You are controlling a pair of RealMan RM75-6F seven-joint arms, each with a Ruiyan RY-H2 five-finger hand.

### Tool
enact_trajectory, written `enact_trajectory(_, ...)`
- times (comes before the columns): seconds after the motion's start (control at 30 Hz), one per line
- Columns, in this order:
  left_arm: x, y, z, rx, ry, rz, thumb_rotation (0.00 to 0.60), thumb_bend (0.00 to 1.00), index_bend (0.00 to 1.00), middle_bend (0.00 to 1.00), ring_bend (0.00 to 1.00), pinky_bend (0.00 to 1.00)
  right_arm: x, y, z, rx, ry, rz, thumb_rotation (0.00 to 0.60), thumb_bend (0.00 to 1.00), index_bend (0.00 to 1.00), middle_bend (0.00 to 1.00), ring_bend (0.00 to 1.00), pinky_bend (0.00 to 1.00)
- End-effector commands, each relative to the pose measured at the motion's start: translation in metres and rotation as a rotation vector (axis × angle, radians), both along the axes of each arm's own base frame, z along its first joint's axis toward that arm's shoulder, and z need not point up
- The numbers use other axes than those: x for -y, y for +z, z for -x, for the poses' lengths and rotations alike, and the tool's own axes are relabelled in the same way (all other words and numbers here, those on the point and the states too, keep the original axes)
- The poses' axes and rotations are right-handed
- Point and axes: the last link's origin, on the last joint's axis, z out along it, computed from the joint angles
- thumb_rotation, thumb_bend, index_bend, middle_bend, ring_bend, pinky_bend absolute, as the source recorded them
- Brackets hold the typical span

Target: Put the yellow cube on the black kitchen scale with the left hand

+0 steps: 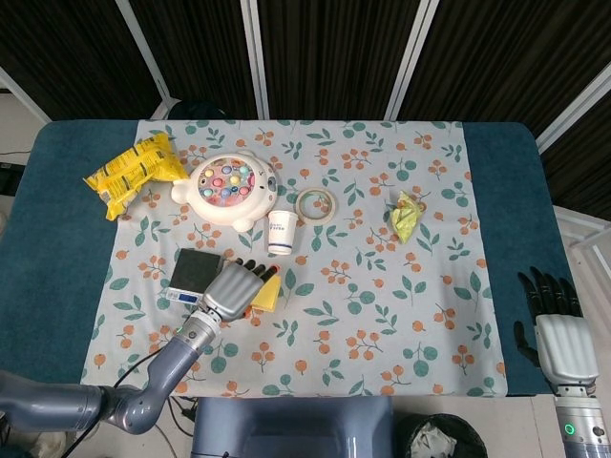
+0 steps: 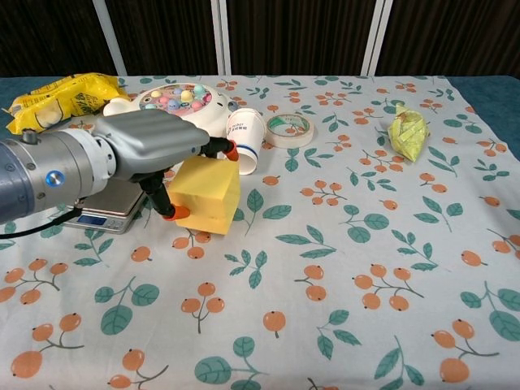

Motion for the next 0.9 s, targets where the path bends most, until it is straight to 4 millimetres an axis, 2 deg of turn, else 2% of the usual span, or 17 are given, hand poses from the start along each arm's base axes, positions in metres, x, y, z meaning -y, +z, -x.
enact_trajectory(0.03,-0.004,0.017,0.003,0.027,0.001,-0.043,0.6,0.34,0.18,0.38,0.27,0.4,0.0,-0.001,0.0,-0.001,0.001,-0.003,0.6,0.58,0.0,0.0,0.0,0.0)
enact_trajectory(0.2,-0.008,0.049,0.022,0.029,0.018,-0.097,0.6,0.34,0.18,0.38,0.27,0.39,0.0,-0.003,-0.001,-0.005,0.002,-0.009,0.6,0.58,0.0,0.0,0.0,0.0)
enact_trajectory(0.43,-0.012,0.087,0.064,0.014,0.067,-0.125,0.6,0.33,0.18,0.38,0.27,0.38,0.0,-0.007,-0.003,-0.012,0.004,-0.018,0.6,0.58,0.0,0.0,0.0,0.0)
enact_trajectory(0.63,-0.018,0.097,0.092,0.038,0.111,-0.124,0.6,0.33,0.18,0.36,0.26,0.37,-0.001,-0.01,-0.005,-0.018,0.005,-0.026,0.6,0.58,0.0,0.0,0.0,0.0)
enact_trajectory(0.9,-0.027,0.089,0.114,0.028,0.138,-0.098,0.6,0.33,0.18,0.36,0.26,0.37,0.0,-0.009,-0.004,-0.018,-0.001,-0.017,0.6,0.58,0.0,0.0,0.0,0.0)
